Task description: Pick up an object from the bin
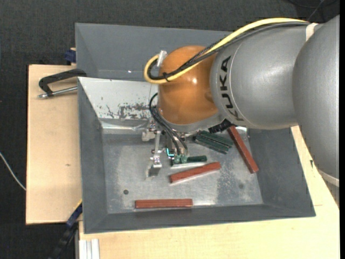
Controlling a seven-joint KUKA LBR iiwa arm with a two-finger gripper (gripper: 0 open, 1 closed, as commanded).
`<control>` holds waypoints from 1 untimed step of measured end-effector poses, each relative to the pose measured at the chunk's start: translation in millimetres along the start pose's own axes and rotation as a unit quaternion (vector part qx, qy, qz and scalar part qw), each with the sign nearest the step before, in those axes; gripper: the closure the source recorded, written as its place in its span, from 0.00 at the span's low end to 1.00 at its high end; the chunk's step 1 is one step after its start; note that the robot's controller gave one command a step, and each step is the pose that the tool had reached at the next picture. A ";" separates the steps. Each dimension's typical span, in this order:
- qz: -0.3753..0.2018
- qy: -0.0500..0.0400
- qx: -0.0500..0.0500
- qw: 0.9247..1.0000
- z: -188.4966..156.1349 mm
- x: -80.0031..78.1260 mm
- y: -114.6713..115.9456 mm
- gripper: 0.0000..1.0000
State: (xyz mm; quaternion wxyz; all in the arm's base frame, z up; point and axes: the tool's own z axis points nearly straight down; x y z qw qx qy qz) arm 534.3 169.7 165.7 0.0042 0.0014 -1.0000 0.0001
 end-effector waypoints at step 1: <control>0.001 -0.004 -0.001 1.000 -4.3 -2.1 -0.7 0.00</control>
Offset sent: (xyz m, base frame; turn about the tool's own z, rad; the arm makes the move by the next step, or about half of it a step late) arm -0.0229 -0.0883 0.0074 -0.2055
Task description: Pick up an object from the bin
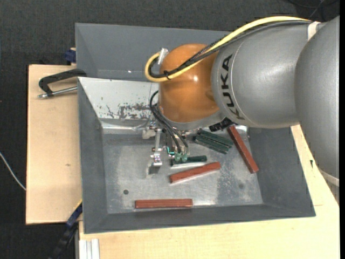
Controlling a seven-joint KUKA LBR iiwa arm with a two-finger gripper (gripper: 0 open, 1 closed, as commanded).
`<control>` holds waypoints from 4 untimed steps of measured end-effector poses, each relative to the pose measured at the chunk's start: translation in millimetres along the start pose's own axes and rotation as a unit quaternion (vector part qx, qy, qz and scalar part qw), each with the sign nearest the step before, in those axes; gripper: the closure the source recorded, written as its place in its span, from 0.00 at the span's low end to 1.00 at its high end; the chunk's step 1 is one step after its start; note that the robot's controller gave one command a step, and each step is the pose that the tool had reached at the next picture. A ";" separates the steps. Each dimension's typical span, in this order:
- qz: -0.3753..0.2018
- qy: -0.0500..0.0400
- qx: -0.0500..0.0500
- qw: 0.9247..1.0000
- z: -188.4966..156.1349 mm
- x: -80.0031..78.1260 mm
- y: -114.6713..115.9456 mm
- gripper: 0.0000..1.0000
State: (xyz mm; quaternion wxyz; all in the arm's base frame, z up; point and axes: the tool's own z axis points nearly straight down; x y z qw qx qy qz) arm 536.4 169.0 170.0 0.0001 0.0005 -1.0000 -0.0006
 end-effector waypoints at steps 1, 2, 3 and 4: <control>-0.049 0.000 0.000 0.999 -1.8 11.6 -36.5 0.00; -0.065 -0.002 0.000 0.998 26.3 -14.0 -78.0 0.00; -0.083 -0.003 0.000 0.997 79.7 -0.3 -82.4 0.00; -0.098 -0.001 0.000 0.995 90.7 3.4 -82.9 1.00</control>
Offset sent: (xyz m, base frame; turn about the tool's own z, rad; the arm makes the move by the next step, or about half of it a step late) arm 0.0167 -0.0840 -0.0327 -0.1313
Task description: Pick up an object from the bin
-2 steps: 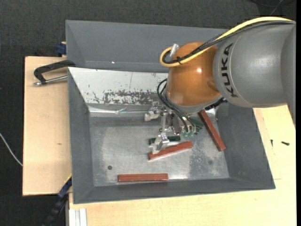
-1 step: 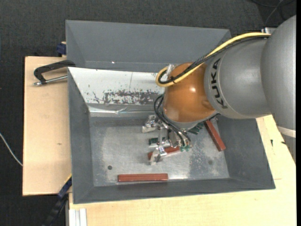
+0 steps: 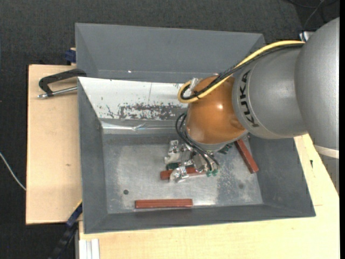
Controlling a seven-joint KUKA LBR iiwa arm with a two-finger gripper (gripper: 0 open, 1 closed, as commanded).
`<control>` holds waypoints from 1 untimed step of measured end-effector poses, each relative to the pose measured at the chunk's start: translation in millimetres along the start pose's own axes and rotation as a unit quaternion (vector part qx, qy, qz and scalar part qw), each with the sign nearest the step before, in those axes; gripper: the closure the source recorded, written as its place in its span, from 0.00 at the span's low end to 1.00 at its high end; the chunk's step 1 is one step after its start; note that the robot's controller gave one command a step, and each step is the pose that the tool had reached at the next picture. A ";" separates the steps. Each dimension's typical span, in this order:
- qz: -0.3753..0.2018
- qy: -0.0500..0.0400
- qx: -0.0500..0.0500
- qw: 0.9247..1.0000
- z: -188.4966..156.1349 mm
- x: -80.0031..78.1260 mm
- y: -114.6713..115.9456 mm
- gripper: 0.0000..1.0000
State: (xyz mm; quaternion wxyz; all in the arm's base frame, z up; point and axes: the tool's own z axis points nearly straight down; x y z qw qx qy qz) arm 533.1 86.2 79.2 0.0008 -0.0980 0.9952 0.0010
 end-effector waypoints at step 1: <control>0.001 0.000 0.000 1.000 0.1 0.1 -0.5 1.00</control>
Offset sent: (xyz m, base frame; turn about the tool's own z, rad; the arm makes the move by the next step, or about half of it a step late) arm -0.0197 -0.0048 0.2374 0.0369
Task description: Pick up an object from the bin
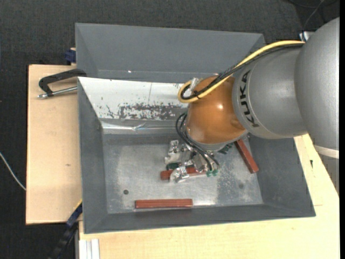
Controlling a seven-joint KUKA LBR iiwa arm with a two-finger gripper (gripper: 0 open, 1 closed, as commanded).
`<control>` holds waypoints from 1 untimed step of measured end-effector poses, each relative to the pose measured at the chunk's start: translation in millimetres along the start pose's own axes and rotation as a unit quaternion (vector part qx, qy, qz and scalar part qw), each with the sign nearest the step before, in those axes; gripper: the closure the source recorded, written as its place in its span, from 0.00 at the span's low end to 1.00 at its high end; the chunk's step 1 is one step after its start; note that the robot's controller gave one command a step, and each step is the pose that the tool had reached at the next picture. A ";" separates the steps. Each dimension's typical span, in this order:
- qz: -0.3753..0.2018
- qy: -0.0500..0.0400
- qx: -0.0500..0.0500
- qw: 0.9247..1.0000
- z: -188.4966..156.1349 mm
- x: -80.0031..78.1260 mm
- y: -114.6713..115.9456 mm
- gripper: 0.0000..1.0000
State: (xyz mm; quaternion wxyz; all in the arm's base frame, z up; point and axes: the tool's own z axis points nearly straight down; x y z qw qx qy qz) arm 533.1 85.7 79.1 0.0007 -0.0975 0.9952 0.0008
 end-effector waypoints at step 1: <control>0.016 -0.001 0.000 1.000 -209.0 16.7 0.7 1.00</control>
Offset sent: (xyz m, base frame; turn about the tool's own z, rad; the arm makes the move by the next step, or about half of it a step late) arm 0.0000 0.0000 0.0000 0.0000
